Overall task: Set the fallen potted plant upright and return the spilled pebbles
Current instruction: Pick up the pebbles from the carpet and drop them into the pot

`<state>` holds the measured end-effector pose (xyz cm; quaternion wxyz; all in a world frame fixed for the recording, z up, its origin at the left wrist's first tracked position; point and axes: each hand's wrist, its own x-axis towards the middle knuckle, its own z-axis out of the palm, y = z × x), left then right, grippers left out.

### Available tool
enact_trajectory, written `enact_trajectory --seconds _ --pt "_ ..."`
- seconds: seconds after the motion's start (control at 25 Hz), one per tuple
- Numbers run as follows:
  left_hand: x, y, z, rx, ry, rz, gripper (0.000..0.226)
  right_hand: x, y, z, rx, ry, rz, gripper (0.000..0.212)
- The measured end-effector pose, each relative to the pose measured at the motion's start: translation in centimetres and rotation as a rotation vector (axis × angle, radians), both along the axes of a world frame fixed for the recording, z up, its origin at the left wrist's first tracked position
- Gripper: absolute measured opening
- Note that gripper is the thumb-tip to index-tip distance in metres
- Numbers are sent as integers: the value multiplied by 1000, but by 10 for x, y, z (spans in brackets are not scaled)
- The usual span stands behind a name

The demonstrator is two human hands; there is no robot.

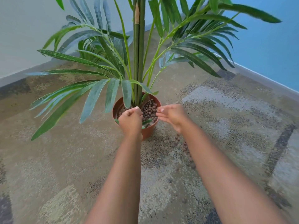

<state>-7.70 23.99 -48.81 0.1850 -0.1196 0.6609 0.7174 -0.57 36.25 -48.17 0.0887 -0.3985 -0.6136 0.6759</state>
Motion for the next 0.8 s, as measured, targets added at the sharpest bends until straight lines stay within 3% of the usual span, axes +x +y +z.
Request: enact_trajectory --seconds 0.08,0.16,0.28,0.4,0.52,0.6,0.8 --pt "29 14 -9 -90 124 -27 8 46 18 -8 -128 111 -141 22" --pt "65 28 -29 -162 221 -224 7 94 32 -29 -169 127 -302 19" --pt "111 28 -76 -360 300 -606 9 156 30 -77 -116 -72 -468 17" --pt "128 17 -118 -523 298 -739 18 193 10 -123 73 -308 -405 22" --pt "135 16 -135 -606 314 -882 26 205 -8 -147 411 -474 -222 18" --pt "143 21 -142 -633 404 -968 27 204 -16 -150 558 -489 -152 23" --pt "152 42 -152 -704 613 -1082 30 198 -11 -150 664 -464 -92 37"
